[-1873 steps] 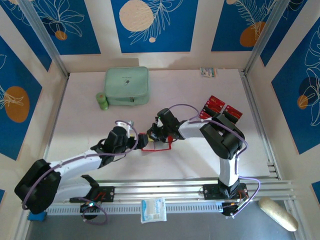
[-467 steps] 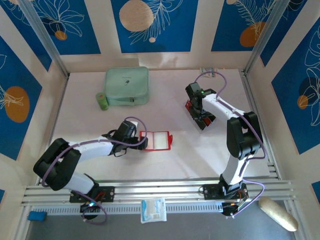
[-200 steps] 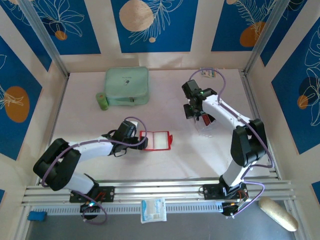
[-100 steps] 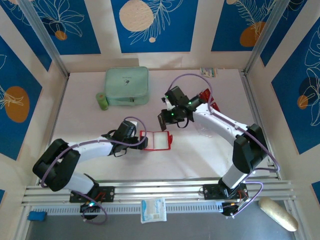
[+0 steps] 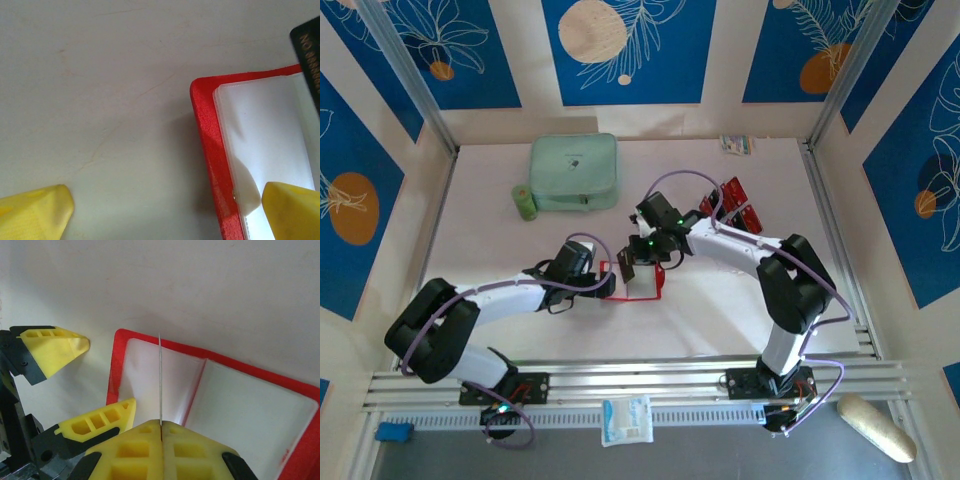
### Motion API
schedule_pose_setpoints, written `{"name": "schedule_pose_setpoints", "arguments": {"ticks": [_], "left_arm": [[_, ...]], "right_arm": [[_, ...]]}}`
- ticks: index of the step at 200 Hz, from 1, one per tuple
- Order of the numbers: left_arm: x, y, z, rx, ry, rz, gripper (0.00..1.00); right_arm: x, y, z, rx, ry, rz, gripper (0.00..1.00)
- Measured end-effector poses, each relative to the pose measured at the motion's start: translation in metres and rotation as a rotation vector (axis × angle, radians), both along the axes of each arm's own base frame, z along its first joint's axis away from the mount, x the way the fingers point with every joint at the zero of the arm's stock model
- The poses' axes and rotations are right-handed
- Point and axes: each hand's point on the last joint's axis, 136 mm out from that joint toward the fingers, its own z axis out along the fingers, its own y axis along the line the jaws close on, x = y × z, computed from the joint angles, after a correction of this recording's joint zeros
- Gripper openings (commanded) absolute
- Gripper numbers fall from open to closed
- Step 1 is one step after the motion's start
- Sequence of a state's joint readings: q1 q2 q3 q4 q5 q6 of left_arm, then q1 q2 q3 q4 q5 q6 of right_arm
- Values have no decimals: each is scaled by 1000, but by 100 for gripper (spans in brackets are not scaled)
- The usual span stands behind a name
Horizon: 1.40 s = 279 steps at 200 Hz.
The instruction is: Put the credit cards into the card holder
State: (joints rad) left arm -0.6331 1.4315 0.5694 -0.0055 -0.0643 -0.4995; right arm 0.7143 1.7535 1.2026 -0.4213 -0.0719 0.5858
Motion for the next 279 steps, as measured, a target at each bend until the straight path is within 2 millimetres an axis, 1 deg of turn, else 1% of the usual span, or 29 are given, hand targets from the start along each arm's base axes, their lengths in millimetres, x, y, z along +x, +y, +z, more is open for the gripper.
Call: {"name": "schedule_pose_setpoints", "arguments": {"ticks": [35, 61, 84, 142, 223, 244, 279], "left_arm": [[0, 0, 0, 1, 1, 1, 100], [-1, 1, 1, 1, 1, 1, 100], [-2, 2, 1, 5, 5, 1, 100], [-3, 4, 1, 20, 14, 4, 100], [2, 6, -5, 63, 25, 6, 100], [2, 6, -6, 73, 28, 0, 100], [1, 8, -7, 82, 29, -4, 100]], "right_arm": [[-7, 3, -15, -9, 30, 12, 0], [-9, 6, -26, -20, 44, 21, 0], [-10, 9, -30, -21, 49, 26, 0], [-8, 10, -30, -12, 41, 23, 0], [-11, 11, -30, 5, 54, 24, 0], [-11, 3, -25, 22, 54, 4, 0], [-3, -19, -3, 106, 22, -76, 0]]}}
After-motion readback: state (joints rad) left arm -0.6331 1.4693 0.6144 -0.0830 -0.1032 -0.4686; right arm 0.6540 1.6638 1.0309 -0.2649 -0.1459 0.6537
